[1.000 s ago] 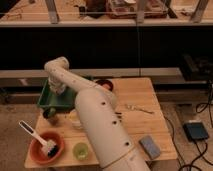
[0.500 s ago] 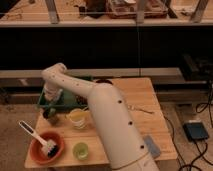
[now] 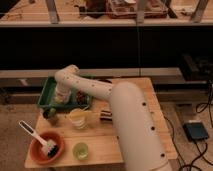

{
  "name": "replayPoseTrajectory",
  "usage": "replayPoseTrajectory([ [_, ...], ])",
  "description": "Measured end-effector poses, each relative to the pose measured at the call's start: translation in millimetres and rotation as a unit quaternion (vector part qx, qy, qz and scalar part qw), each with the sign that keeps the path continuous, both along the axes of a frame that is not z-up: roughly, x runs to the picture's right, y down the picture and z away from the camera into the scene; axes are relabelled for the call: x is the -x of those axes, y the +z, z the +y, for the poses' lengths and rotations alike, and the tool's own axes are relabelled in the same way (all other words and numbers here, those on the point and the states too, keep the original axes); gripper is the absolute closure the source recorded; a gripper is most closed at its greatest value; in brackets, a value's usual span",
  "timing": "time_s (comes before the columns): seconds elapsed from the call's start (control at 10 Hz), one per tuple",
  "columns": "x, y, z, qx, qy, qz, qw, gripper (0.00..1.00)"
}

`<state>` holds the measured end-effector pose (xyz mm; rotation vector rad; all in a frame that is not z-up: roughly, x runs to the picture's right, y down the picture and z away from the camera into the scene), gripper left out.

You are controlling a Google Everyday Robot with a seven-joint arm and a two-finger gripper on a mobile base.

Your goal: Wipe tray with towel

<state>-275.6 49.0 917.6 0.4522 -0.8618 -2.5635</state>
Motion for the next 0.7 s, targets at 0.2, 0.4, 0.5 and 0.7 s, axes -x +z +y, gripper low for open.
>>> replayPoseTrajectory([
  [0.2,-16.9,19.8,-21.0,-0.005,0.029,0.026,0.9992,1.0],
  [0.4,-10.8,36.0,-38.8,-0.007,0.046,0.04,0.9981,1.0],
  [0.5,-0.8,42.1,-45.7,-0.008,0.052,0.045,0.9976,1.0],
  [0.7,29.7,47.7,-52.0,-0.008,0.057,0.045,0.9973,1.0],
])
